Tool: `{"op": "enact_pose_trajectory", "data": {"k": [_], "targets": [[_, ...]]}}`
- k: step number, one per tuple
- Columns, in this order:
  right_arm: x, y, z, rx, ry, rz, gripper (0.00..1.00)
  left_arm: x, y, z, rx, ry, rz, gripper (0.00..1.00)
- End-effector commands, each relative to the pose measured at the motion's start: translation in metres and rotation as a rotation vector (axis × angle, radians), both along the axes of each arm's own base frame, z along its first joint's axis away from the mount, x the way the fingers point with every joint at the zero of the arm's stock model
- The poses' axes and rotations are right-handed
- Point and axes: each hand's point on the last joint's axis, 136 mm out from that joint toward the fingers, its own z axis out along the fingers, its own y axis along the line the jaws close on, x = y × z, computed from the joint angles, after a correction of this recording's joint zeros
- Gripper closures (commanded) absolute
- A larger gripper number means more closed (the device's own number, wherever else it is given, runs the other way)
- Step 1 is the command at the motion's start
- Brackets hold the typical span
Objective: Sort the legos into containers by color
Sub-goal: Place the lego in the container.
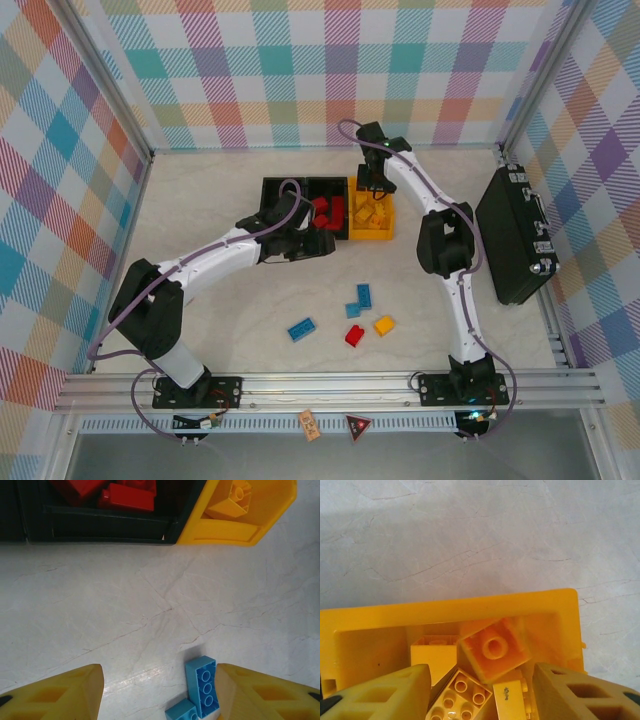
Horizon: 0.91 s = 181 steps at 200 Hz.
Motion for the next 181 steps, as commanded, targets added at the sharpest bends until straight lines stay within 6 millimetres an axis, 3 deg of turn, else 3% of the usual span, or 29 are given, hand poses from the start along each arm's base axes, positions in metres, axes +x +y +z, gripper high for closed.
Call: {"op": "enact_pose_trajectory", "data": {"k": [1,36,68,114,151,181], "targets": [[0.001,-0.004,0.018,0.003,-0.023,-0.016,0.43,-0.005,0.003,0.011,-0.007,-0.019,0.014,0.40],[-0.007,0.003,0.057,0.074,-0.081,0.011,0.43,-0.008,0.007,0.014,0.001,-0.020,0.015,0.40],[-0.030,0.010,0.087,0.170,-0.130,0.051,0.43,-0.017,0.013,0.010,0.033,0.004,-0.008,0.40],[-0.081,0.027,0.091,0.336,-0.101,0.175,0.43,-0.044,0.027,0.004,0.101,0.056,-0.102,0.40],[-0.139,0.047,0.092,0.505,-0.024,0.343,0.41,-0.075,0.042,-0.001,0.183,0.119,-0.240,0.40],[-0.191,0.055,0.073,0.623,0.061,0.440,0.41,-0.092,0.050,-0.014,0.225,0.188,-0.306,0.41]]}}
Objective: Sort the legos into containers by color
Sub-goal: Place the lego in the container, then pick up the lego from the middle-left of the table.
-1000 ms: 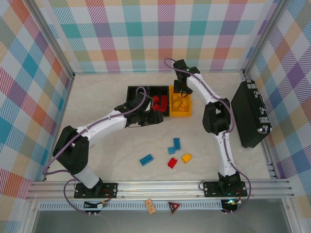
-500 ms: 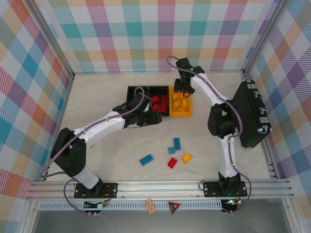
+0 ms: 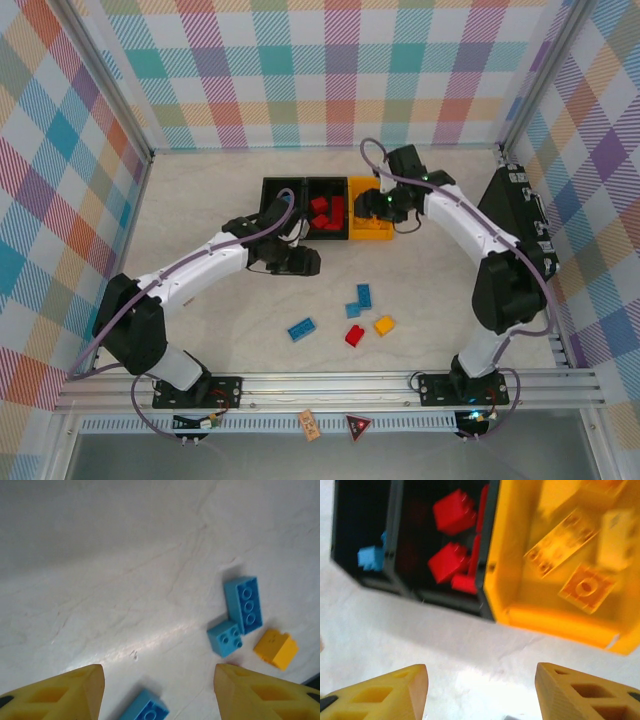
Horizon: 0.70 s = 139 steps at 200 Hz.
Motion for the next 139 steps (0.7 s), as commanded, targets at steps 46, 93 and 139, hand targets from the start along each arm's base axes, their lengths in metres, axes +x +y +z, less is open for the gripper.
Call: {"op": "enact_pose_trajectory", "data": {"k": [46,93,139], "targets": [[-0.091,0.007,-0.011,0.185,0.134,0.158,0.41,-0.052,0.016,-0.025,0.102,0.168,-0.187,0.40],[-0.128,-0.002,-0.014,0.204,0.207,0.142,0.41,-0.082,0.016,-0.047,0.192,0.243,-0.305,0.35],[-0.145,-0.006,-0.023,0.219,0.258,0.126,0.41,-0.102,0.015,-0.067,0.314,0.262,-0.410,0.31]]}}
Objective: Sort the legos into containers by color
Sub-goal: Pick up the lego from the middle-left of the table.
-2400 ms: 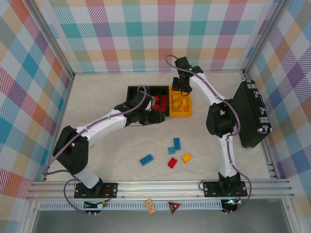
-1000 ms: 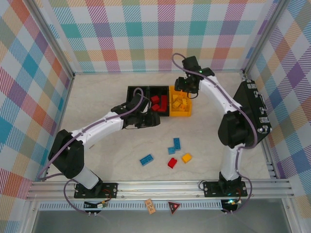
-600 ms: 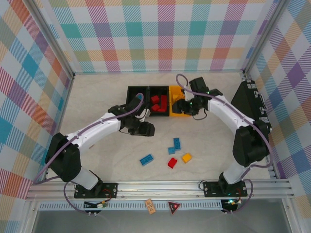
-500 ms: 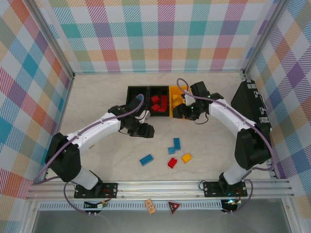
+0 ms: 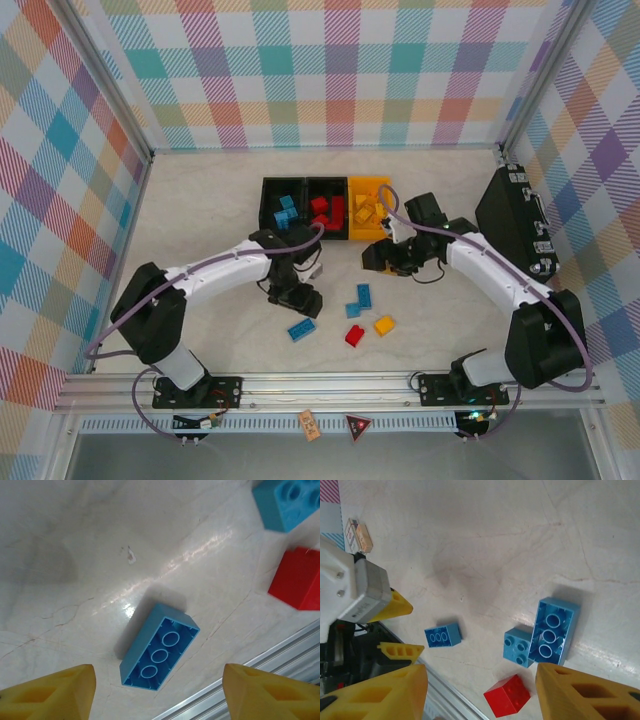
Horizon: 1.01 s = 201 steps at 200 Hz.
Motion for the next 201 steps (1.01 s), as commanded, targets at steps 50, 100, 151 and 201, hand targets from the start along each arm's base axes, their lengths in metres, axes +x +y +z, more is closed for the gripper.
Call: {"op": "enact_pose_trajectory", "data": {"k": [50,100,151,201], "targets": [[-0.013,0.000,-0.006,0.023,0.052,-0.006,0.41,-0.026,0.013,-0.035,0.217,-0.010,-0.148,0.32],[-0.011,0.000,-0.013,0.023,0.059,-0.022,0.41,-0.029,0.011,-0.055,0.254,-0.035,-0.134,0.42],[-0.014,0.000,-0.014,0.031,0.068,-0.025,0.41,-0.014,0.002,-0.043,0.206,-0.090,-0.086,0.72],[-0.007,0.003,-0.010,0.045,0.047,-0.039,0.41,0.020,0.009,-0.008,0.118,-0.152,0.060,0.74]]}}
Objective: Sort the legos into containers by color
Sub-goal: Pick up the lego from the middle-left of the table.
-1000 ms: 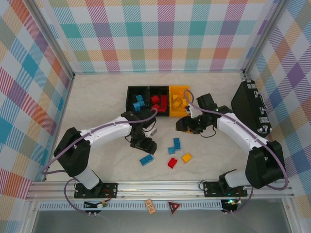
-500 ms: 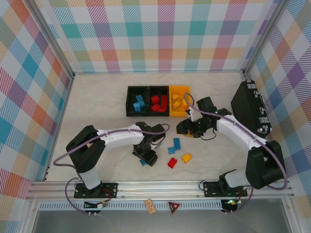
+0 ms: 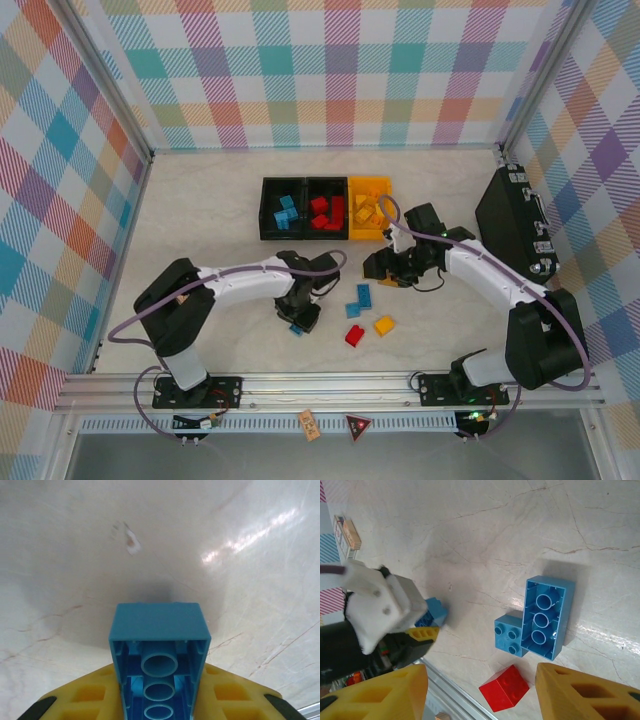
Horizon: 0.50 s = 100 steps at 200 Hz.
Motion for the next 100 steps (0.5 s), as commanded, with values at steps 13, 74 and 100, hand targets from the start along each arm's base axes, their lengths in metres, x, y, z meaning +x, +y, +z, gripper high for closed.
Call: {"op": "enact_pose_trajectory", "data": {"k": [13,74,100], "targets": [[0.012,0.007,0.014,0.038,-0.041,-0.020,0.41,0.038,0.006,0.043,-0.085,-0.097,0.120,0.75],[0.060,0.016,0.033,0.035,-0.126,-0.105,0.41,0.114,0.025,0.096,-0.193,-0.204,0.329,0.75],[0.083,0.016,0.036,-0.020,-0.159,-0.151,0.41,0.146,0.033,0.107,-0.219,-0.252,0.426,0.75]]}}
